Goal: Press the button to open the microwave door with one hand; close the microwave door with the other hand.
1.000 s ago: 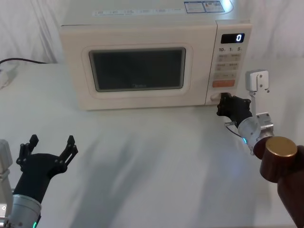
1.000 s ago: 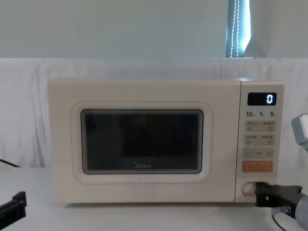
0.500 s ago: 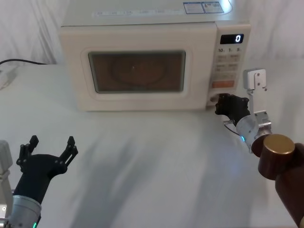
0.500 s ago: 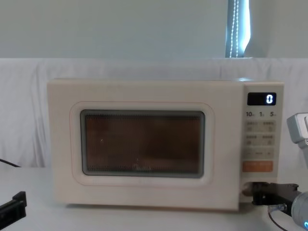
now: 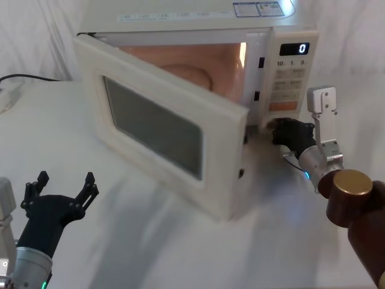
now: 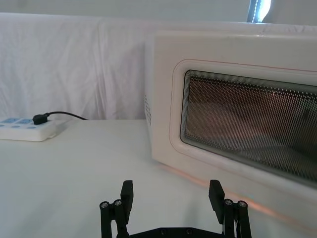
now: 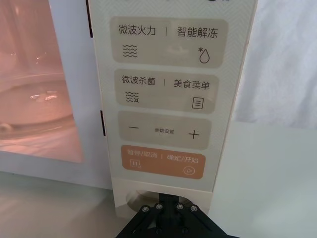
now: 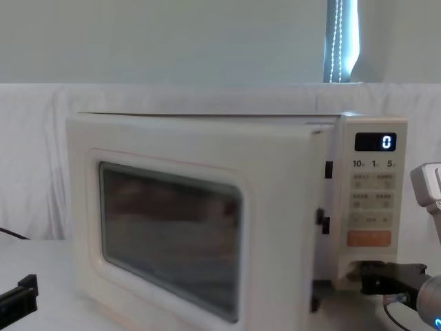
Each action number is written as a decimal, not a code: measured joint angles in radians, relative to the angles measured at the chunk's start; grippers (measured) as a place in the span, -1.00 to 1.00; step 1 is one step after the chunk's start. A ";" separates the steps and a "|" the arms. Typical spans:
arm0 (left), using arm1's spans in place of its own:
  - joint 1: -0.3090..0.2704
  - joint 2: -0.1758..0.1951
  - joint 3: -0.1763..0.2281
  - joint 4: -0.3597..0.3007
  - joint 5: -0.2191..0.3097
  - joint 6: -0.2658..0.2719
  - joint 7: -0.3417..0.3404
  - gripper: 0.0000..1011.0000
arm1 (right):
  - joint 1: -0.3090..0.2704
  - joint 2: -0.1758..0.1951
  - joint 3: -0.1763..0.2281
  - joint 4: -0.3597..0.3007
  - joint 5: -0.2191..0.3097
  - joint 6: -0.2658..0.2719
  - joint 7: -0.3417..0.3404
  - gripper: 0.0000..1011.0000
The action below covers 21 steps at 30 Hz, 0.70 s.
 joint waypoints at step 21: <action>0.000 0.000 0.000 0.000 0.000 0.000 0.000 0.98 | -0.110 0.013 0.007 -0.168 0.008 0.047 0.004 -1.00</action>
